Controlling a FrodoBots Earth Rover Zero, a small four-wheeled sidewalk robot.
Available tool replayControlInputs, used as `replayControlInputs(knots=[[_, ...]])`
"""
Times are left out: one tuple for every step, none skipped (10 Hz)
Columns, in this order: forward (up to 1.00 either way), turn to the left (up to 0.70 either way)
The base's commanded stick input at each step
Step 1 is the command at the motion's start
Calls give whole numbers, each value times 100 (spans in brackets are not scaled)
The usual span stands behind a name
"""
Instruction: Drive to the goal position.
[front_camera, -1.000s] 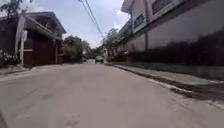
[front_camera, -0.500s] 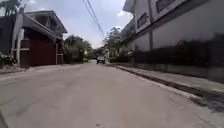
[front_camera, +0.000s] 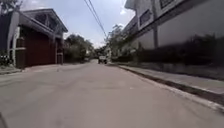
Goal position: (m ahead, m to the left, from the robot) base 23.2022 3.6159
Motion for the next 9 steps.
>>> replayControlInputs(knots=[[100, 0], [100, 0], [100, 0], [100, 0], [100, 0], [100, 0], [100, 5], [100, 12], [100, 8]])
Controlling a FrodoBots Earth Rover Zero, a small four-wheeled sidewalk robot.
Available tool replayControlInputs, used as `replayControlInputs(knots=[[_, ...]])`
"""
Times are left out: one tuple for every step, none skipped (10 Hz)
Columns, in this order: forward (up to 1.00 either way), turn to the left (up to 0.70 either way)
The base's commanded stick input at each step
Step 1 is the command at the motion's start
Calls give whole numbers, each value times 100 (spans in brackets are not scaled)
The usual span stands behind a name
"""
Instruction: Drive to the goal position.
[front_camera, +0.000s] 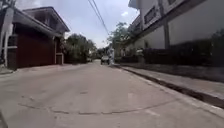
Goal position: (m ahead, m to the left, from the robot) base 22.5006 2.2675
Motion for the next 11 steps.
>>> replayControlInputs(knots=[[100, 0], [100, 0], [100, 0], [100, 2], [100, 9], [100, 26], [100, 33], [100, 34], [100, 19], [100, 4], [100, 0]])
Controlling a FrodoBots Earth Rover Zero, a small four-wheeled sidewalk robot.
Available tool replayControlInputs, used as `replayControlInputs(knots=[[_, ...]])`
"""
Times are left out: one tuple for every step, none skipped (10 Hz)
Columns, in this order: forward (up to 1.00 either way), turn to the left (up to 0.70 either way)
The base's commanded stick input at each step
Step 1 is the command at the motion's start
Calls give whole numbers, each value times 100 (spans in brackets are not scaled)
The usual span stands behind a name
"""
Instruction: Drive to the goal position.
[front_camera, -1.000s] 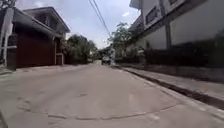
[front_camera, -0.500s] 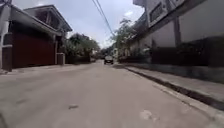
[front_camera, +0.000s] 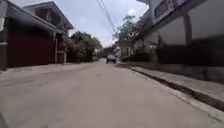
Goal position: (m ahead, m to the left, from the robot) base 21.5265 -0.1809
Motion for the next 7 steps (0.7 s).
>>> replayControlInputs(knots=[[100, 0], [100, 0], [100, 0], [100, 0], [100, 0], [100, 0], [100, 0]])
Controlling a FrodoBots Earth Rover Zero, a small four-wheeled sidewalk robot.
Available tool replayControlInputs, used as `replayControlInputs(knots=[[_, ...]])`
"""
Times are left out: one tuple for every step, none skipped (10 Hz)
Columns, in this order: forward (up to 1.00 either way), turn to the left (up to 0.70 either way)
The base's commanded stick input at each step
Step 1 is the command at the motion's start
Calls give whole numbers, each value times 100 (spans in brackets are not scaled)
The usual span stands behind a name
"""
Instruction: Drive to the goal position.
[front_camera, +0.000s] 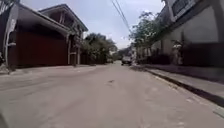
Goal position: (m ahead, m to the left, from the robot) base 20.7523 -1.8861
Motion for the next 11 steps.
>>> replayControlInputs(knots=[[100, 0], [100, 0], [100, 0], [100, 0], [100, 0], [100, 2], [100, 3], [100, 5], [100, 6], [100, 4], [100, 1]])
